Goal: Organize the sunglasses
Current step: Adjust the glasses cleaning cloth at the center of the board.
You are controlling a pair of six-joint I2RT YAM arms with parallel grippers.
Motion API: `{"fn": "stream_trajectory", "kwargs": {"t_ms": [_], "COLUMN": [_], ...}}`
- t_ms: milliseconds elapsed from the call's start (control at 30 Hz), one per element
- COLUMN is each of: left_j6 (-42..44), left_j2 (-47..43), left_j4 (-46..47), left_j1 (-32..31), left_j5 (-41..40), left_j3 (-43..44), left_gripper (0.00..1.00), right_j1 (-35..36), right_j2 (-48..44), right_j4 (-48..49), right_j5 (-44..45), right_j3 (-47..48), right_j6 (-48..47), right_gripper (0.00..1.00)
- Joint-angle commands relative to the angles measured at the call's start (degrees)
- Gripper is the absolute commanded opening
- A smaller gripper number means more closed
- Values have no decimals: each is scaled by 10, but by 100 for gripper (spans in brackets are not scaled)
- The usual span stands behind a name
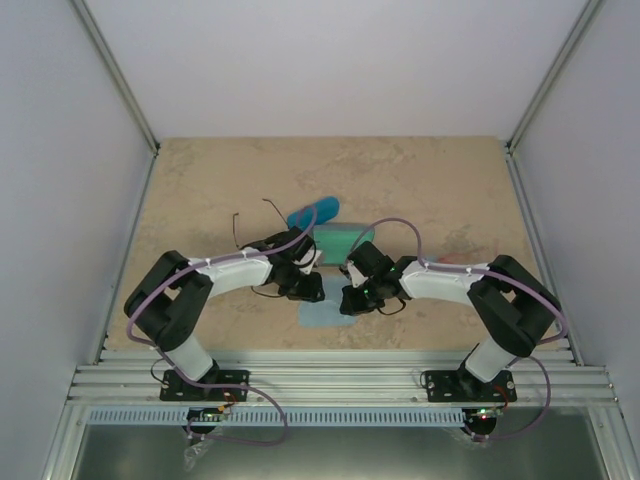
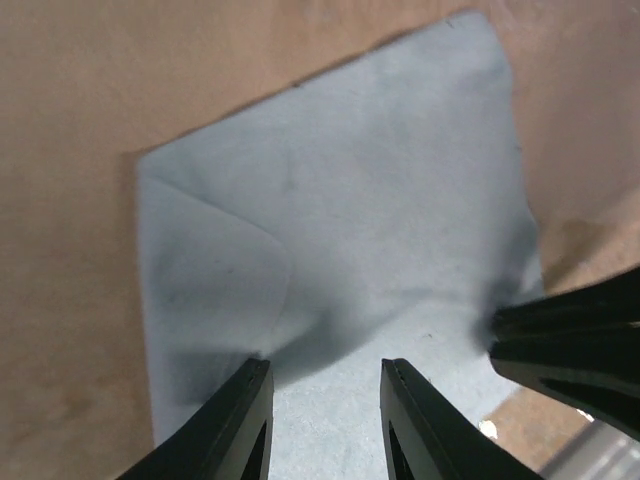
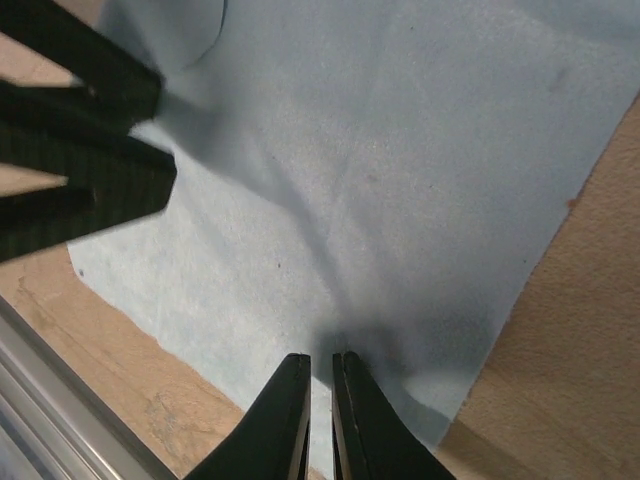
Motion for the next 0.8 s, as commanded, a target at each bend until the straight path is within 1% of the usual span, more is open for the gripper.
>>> {"fn": "stream_trajectory", "kwargs": {"t_ms": [0,100,200,333,400,567,767], "left_j6": [-28,-47,-64,-74,-67,-50,-68], "left_j2": [1,-11,-31,-58,-69,-96,-117], "left_j4": [-40,-65,-89,-104,-101,-68,-64], "left_j1": [-1,-1,0,0,0,0,0], "left_j5": [-130,-203,-276,-323,-318,-260,-255], "left_j3": [8,18,29,41,45,43,32], "left_gripper": [33,33,36,38,38,40,42], "right_j1": [1,1,1,0,0,0,0], "right_j2": [8,1,-5,-9,-16,-32,-3], "right_j4": [-28,-40,-47,-53,-52,-54,-60], "right_j5": [25,40,50,54,53,56,87], "right_j3": [-12,-15,-13,-4,4,42,91], "right_j6": [-5,-4,-3,-3,-6,-16,-26], "right_gripper": [8,8,8,8,8,8,10]}}
